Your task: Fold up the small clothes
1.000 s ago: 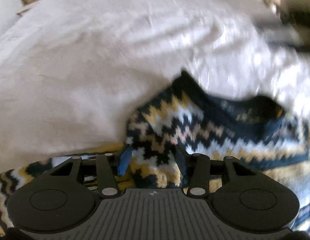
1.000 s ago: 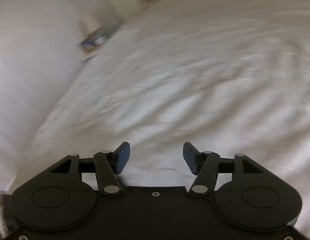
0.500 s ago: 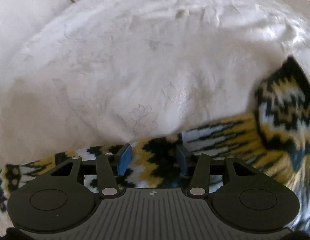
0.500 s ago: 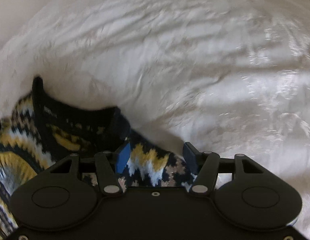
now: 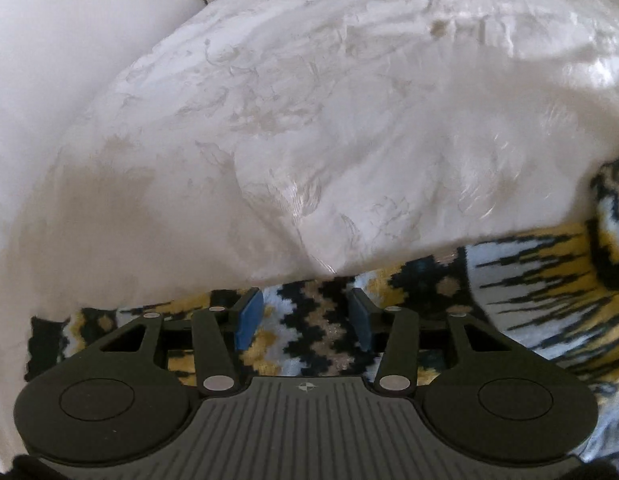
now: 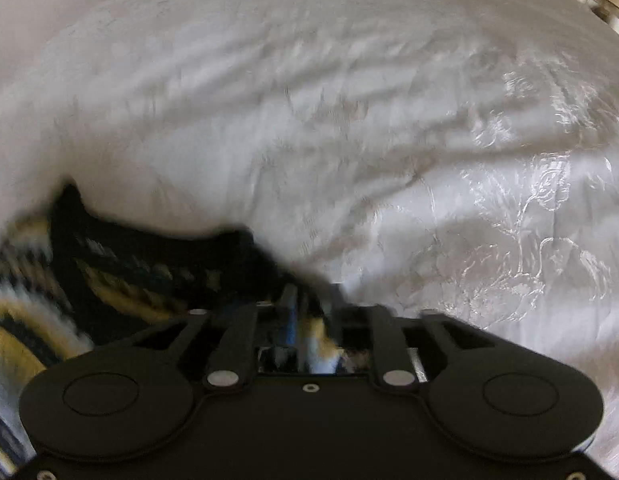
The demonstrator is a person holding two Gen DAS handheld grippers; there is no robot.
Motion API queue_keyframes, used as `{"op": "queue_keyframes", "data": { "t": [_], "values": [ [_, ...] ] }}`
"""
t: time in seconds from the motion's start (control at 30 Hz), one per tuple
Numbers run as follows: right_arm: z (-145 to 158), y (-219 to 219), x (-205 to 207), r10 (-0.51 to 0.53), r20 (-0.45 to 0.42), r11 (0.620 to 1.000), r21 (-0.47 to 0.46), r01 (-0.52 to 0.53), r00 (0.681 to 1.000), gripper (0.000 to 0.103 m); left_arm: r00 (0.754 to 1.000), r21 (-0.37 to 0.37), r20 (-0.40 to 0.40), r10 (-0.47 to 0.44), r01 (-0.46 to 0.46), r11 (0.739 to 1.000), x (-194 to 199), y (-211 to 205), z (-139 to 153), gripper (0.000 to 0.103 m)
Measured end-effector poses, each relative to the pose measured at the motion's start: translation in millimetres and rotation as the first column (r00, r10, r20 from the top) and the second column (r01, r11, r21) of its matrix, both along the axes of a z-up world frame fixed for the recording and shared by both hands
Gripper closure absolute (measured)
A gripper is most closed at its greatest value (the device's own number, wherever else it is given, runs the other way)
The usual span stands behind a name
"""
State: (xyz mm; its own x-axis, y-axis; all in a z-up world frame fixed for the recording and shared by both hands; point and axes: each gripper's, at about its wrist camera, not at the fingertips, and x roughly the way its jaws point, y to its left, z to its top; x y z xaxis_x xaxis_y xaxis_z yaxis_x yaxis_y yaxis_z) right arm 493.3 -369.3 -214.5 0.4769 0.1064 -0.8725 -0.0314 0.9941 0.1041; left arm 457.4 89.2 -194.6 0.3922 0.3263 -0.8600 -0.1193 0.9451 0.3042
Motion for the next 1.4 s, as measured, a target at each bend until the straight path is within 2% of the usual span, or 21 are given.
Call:
{"op": "queue_keyframes", "data": {
  "t": [0.03,0.13,0.2,0.3,0.47,0.6,0.73,0.87,1.0,1.2,1.3,1.4],
  "values": [
    [8,-3,-7,-0.045,0.034,0.998,0.033,0.044,0.998,0.051,1.000,-0.008,0.020,-0.010,0.011,1.000,-3,-3,9,0.057],
    [38,-19,-35,-0.215,0.122,0.973,0.115,0.201,0.969,0.047,0.996,-0.060,0.075,-0.051,0.056,0.997,-19,-20,35,0.057],
    [55,-28,-60,-0.300,0.146,0.947,0.166,0.276,0.943,0.044,0.991,-0.110,0.103,-0.089,0.100,0.989,-30,-39,49,0.057],
    [69,-40,-100,-0.378,0.149,0.918,0.190,0.349,0.914,0.041,0.979,-0.169,0.116,-0.167,0.185,0.968,-54,-73,66,0.057],
    [71,-61,-173,-0.453,0.108,0.887,0.150,0.436,0.885,0.041,0.949,-0.254,0.114,-0.294,0.314,0.915,-97,-130,84,0.057],
    [64,-86,-225,-0.500,0.068,0.865,0.096,0.493,0.863,0.040,0.915,-0.274,0.109,-0.387,0.402,0.874,-133,-171,89,0.057],
    [60,-124,-265,-0.556,0.046,0.831,0.063,0.553,0.830,0.040,0.895,-0.287,0.091,-0.437,0.444,0.849,-164,-202,90,0.057],
    [65,-173,-297,-0.588,0.050,0.809,0.015,0.588,0.807,0.040,0.893,-0.279,0.077,-0.444,0.447,0.850,-191,-226,93,0.057],
    [77,-220,-317,-0.577,0.080,0.812,-0.054,0.581,0.813,0.040,0.902,-0.274,0.071,-0.426,0.429,0.861,-210,-250,98,0.057],
    [88,-294,-323,-0.567,0.114,0.808,-0.116,0.578,0.816,0.036,0.923,-0.264,0.070,-0.380,0.384,0.885,-229,-280,104,0.057],
    [83,-330,-323,-0.568,0.092,0.809,-0.122,0.575,0.818,0.036,0.930,-0.255,0.064,-0.362,0.366,0.895,-236,-293,105,0.057],
    [75,-358,-323,-0.572,0.052,0.813,-0.092,0.574,0.819,0.026,0.937,-0.243,0.059,-0.345,0.349,0.905,-239,-303,106,0.057]
  ]
}}
